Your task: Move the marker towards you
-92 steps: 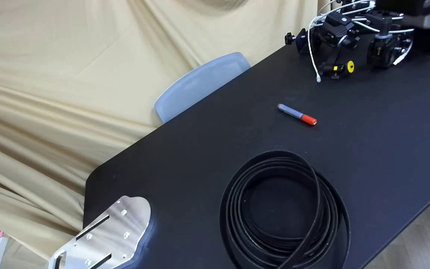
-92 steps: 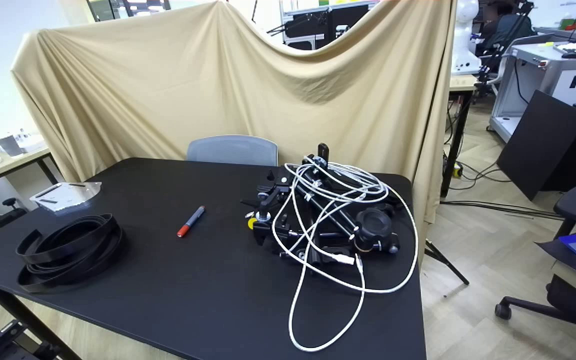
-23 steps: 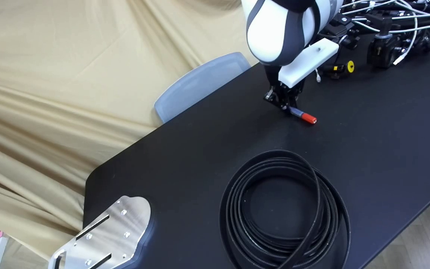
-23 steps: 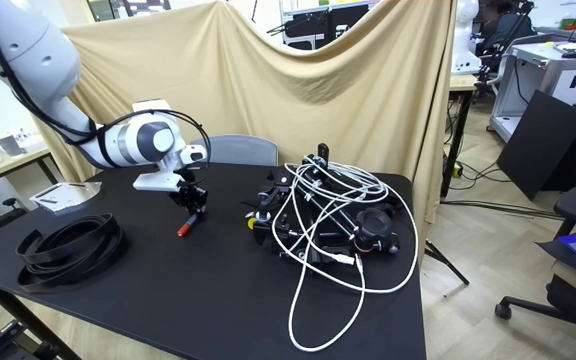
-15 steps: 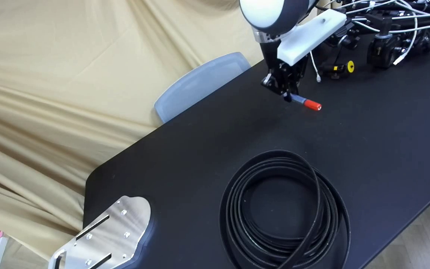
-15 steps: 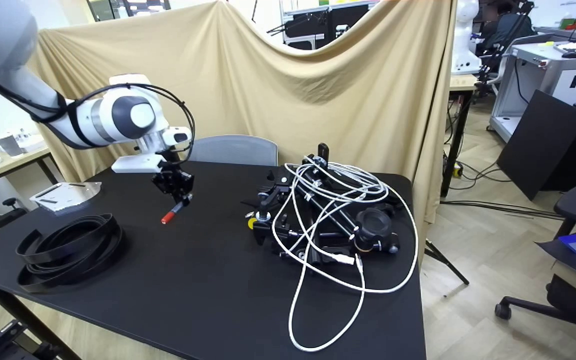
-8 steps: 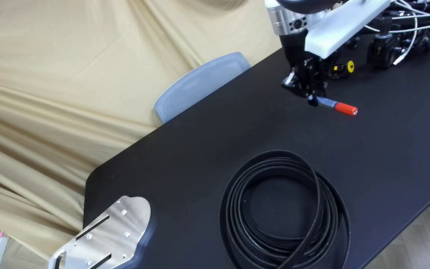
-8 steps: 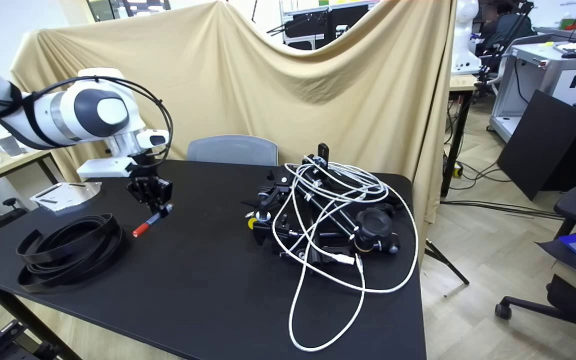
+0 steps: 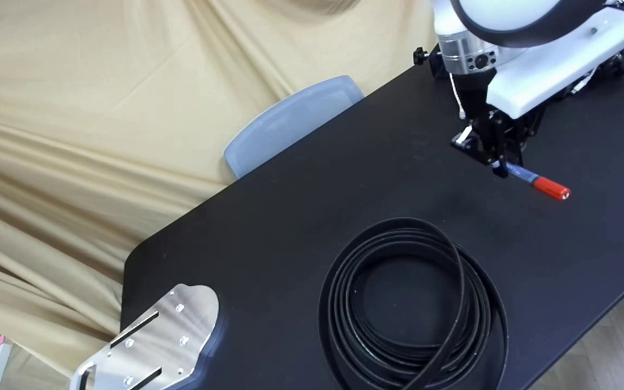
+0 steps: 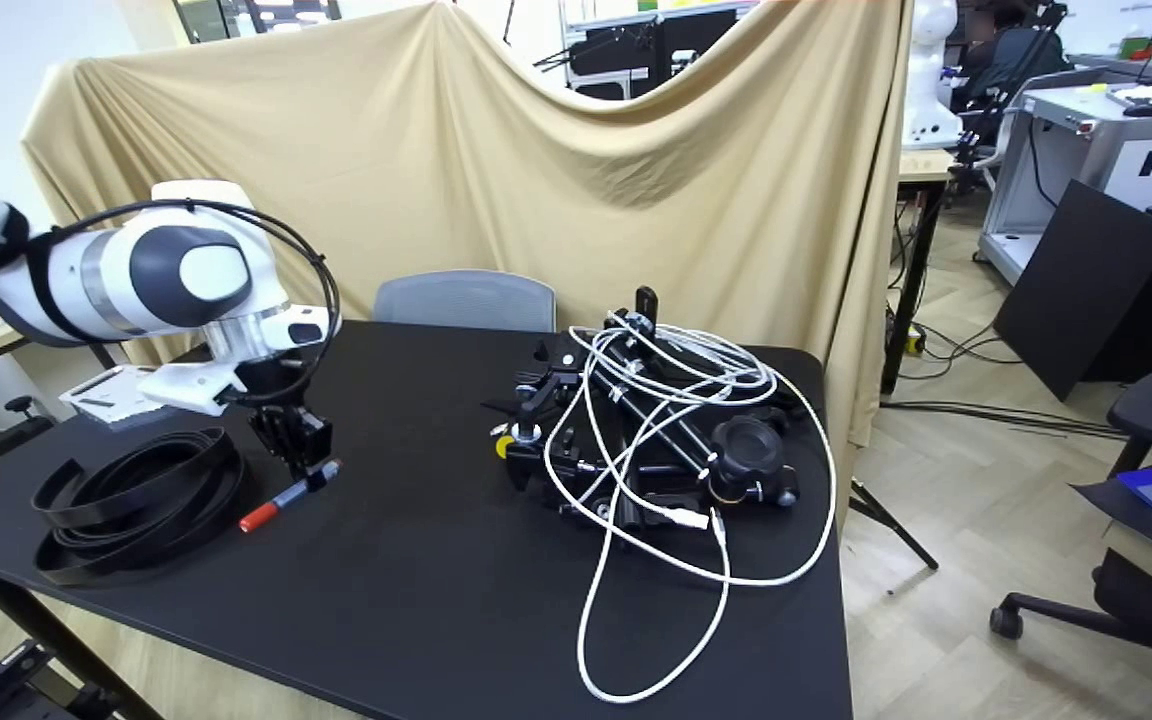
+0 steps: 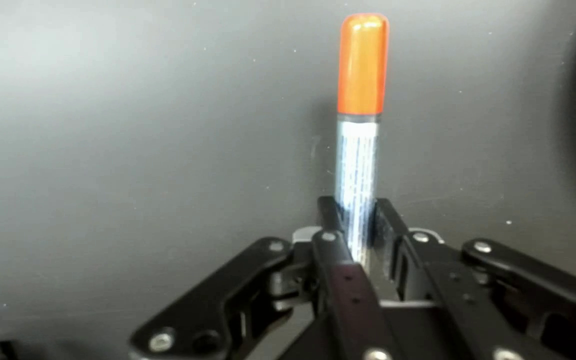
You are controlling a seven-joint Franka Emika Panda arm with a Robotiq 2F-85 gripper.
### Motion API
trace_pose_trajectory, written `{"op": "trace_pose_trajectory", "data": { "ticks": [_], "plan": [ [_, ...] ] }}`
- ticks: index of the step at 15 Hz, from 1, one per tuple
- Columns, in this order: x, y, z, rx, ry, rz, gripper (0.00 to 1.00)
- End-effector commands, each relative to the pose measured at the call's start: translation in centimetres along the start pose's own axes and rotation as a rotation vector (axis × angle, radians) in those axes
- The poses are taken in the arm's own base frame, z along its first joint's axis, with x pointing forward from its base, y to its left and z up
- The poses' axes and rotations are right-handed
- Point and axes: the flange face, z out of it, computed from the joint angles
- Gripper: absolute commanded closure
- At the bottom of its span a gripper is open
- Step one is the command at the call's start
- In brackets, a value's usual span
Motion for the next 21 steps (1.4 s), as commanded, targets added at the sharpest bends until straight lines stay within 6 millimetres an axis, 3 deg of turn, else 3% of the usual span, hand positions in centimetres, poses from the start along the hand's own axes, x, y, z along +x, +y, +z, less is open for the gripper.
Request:
{"op": "trace_pose_trajectory", "data": {
  "ticks": [1,9,10,11,13,16,19,21],
  "plan": [
    [0.4,1.4,1.6,0.026,0.022,0.180,0.95],
    [1.9,3.2,4.8,0.093,0.073,0.444,0.95],
    [2.0,3.3,5.1,0.097,0.072,0.462,0.84],
    [2.0,3.4,5.3,0.103,0.067,0.475,0.54],
    [2.0,3.5,5.6,0.111,0.061,0.501,0.47],
    [1.9,3.6,5.8,0.116,0.057,0.526,0.27],
    [1.5,3.6,4.6,0.115,0.072,0.533,0.06],
    [1.3,3.4,3.3,0.115,0.095,0.535,0.00]
  ]
}}
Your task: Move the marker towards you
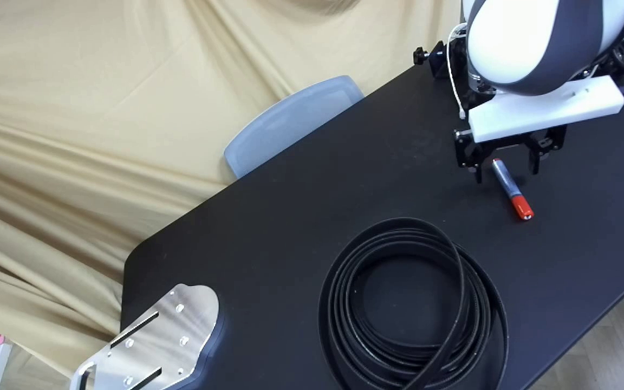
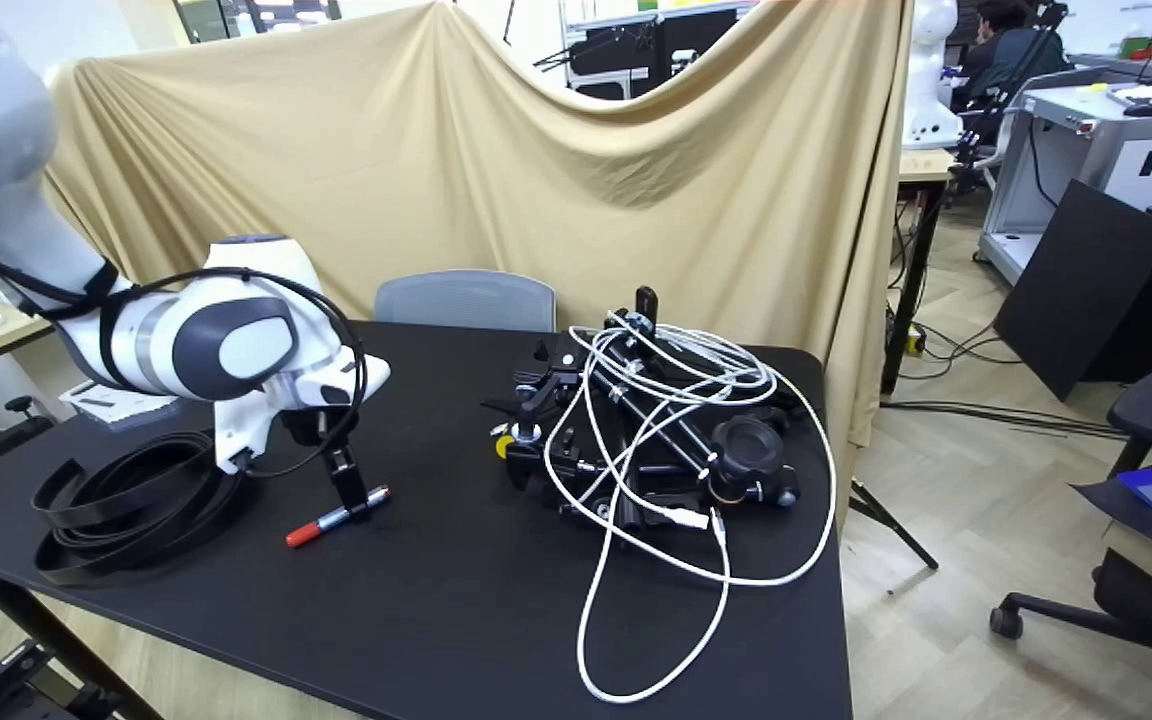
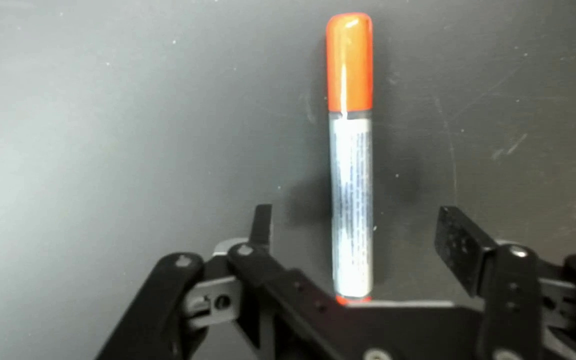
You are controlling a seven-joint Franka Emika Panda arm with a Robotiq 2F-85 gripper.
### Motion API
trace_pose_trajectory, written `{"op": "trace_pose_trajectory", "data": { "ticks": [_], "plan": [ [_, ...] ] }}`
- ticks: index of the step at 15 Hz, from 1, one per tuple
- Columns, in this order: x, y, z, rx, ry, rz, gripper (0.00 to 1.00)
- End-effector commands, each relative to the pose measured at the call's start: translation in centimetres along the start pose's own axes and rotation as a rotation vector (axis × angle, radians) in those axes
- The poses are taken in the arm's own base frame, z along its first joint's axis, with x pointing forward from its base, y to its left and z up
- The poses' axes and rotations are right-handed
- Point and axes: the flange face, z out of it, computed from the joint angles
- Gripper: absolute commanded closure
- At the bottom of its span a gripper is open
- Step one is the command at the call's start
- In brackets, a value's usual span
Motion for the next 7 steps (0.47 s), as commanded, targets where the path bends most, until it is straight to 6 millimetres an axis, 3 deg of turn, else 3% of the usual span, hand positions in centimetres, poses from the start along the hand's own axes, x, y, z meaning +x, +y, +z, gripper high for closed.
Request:
{"op": "trace_pose_trajectory", "data": {
  "ticks": [1,7],
  "plan": [
    [-0.7,-0.3,-2.8,0.011,0.045,0.036,0.00],
    [-1.7,-0.5,-7.7,-0.002,0.051,0.001,0.00]
  ]
}}
